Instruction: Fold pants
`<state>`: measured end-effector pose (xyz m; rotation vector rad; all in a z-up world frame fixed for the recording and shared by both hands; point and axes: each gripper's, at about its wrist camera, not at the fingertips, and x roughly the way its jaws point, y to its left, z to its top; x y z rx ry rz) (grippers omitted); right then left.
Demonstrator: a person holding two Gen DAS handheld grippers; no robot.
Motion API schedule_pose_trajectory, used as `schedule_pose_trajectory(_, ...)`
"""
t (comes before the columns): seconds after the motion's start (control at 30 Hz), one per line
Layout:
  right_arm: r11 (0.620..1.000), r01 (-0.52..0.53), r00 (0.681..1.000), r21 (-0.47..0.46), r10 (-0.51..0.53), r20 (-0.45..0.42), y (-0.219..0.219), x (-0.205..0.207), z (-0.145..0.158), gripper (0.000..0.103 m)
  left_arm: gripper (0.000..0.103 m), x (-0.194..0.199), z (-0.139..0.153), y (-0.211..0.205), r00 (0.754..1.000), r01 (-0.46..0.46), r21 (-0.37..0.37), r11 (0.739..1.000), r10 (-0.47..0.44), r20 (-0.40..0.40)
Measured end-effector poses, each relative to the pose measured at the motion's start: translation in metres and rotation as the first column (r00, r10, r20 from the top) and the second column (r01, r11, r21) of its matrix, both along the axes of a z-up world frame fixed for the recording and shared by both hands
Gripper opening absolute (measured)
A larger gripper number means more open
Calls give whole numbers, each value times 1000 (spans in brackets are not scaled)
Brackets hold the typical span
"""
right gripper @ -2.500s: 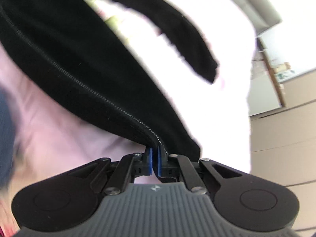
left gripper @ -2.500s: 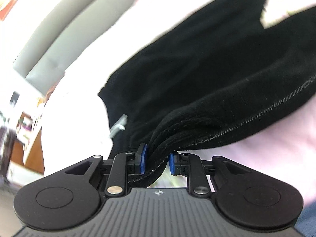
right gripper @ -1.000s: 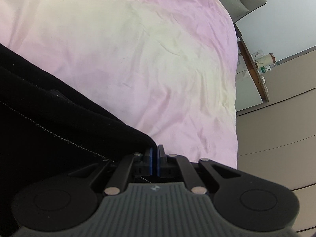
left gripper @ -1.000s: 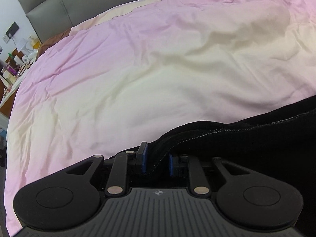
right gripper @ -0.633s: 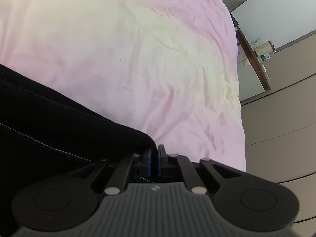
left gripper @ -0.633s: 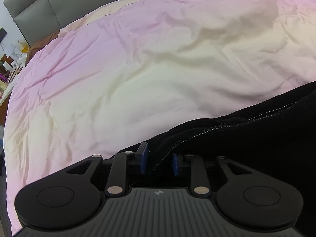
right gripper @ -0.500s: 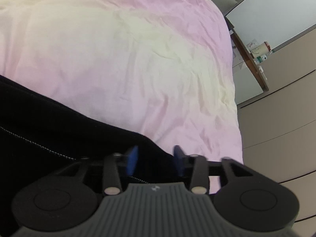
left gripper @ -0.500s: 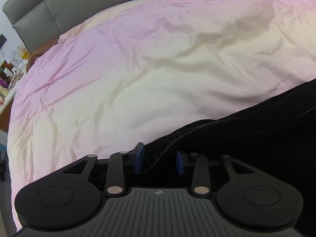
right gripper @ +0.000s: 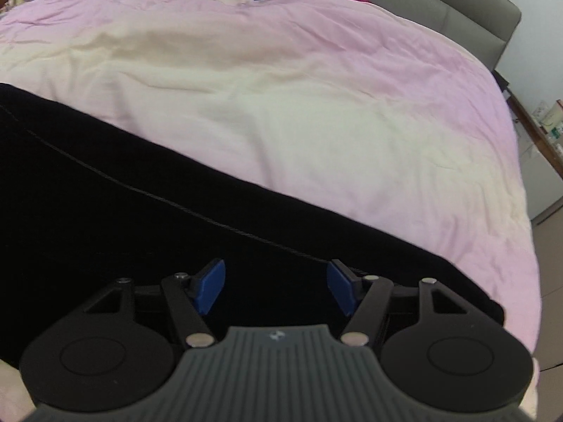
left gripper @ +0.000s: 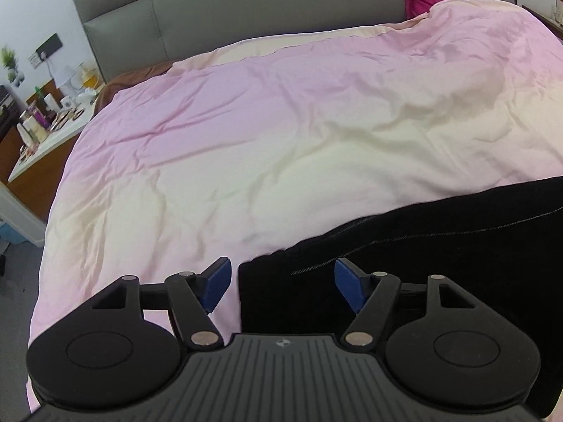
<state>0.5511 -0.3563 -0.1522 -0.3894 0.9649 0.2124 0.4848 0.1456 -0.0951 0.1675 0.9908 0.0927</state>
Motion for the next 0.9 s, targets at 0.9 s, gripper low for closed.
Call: schedule_pose_trajectory(0.9,988,-25,994,151,41,-105,236,-77,-69,59,59,-115,-160,145,794,-440,-859,262,561,-235)
